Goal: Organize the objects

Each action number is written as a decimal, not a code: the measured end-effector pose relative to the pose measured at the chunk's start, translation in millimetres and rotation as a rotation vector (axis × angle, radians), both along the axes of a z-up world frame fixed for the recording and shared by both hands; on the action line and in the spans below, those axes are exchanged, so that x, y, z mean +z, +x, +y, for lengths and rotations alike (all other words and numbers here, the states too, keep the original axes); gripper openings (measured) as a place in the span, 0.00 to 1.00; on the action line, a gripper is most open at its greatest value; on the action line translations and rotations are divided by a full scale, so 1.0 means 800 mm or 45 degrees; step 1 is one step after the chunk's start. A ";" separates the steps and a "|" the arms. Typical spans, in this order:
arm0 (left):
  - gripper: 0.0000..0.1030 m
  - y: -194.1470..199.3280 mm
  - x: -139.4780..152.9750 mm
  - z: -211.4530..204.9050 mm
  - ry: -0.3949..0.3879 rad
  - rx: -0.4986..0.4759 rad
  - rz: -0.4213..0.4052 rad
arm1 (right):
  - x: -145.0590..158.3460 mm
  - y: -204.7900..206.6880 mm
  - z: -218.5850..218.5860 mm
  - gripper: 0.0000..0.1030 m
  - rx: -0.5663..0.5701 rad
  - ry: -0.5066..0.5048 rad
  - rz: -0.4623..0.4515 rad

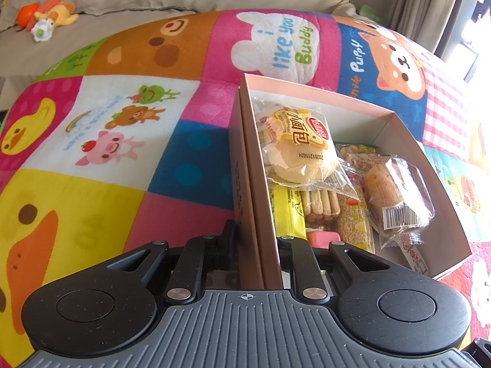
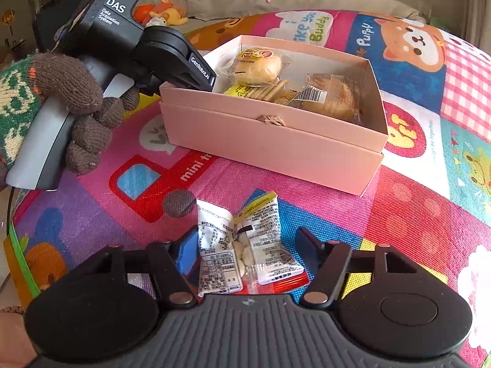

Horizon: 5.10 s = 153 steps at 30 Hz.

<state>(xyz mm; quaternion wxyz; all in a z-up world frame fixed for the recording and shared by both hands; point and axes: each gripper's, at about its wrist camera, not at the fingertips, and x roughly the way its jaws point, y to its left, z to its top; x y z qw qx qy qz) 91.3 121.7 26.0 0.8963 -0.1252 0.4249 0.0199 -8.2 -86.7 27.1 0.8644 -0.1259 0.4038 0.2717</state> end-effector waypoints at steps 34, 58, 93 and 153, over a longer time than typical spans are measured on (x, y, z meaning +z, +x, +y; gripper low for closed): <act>0.21 -0.004 -0.003 0.009 -0.060 -0.012 -0.038 | 0.185 0.071 -0.041 0.48 -0.122 0.208 -0.107; 0.21 -0.003 -0.002 0.007 -0.040 -0.042 -0.041 | 0.129 0.180 -0.012 0.77 -0.262 0.062 -0.259; 0.48 -0.133 0.018 -0.114 0.235 -0.264 -0.388 | -0.001 0.013 -0.104 1.00 -0.514 0.067 -0.188; 0.51 -0.143 -0.033 -0.137 0.210 -0.189 -0.335 | -0.028 0.011 -0.098 1.00 -0.659 0.076 -0.207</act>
